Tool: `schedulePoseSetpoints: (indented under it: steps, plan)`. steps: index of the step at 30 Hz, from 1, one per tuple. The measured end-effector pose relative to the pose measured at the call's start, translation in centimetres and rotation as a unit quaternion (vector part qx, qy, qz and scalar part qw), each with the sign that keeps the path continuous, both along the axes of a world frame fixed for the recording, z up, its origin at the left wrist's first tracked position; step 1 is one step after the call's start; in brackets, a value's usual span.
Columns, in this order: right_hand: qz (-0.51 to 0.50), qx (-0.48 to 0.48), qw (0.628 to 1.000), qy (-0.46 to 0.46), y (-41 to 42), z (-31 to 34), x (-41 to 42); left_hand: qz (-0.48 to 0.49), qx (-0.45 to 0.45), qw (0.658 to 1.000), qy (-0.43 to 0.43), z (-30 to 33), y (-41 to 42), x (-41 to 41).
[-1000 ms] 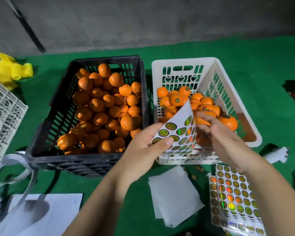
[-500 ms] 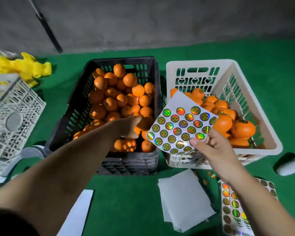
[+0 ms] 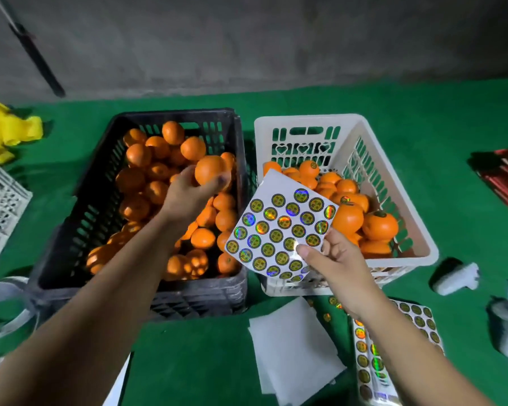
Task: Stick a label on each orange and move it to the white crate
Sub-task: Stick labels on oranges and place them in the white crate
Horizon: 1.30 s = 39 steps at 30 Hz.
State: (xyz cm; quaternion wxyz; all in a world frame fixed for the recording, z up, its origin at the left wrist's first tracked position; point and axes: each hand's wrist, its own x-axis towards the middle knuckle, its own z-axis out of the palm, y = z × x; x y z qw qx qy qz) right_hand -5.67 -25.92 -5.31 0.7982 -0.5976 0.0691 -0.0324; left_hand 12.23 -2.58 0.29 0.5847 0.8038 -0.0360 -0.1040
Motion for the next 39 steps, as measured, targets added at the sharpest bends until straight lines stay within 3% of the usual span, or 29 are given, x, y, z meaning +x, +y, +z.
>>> schedulePoseSetpoints:
  steps: [2,4,12,19,23,27,34,39]
  plan:
    - [0.001,-0.013,1.000,-0.004,0.4,0.0,-0.2,-0.010,-0.168,0.984,0.051,1.2,0.4,-2.8]
    - [-0.002,-0.021,1.000,-0.006,0.6,0.1,-0.5,-0.063,-0.236,0.967,0.067,1.8,0.9,-6.8]
    - [0.087,-0.019,0.995,-0.033,0.5,2.7,-2.7,-0.081,-0.188,0.978,0.028,-0.2,0.2,-14.3]
    - [-0.011,-0.059,0.997,0.037,-1.6,3.7,-4.7,-0.026,-0.255,0.964,0.073,-0.9,1.0,-15.2]
    - [-0.118,-0.190,0.974,0.045,-1.6,3.9,-5.8,-0.020,-0.229,0.972,0.057,-1.0,0.9,-15.9]
    - [-0.187,-0.186,0.965,0.005,-1.2,6.0,-6.8,-0.008,-0.131,0.991,0.000,-0.7,0.8,-16.9]
    - [-0.122,-0.197,0.969,-0.080,2.7,10.0,-7.3,-0.091,-0.058,0.994,-0.027,0.0,-0.6,-18.9]
    - [-0.099,-0.377,0.905,-0.173,4.7,9.2,-6.8,-0.126,-0.035,0.990,-0.044,0.4,-1.4,-19.9]
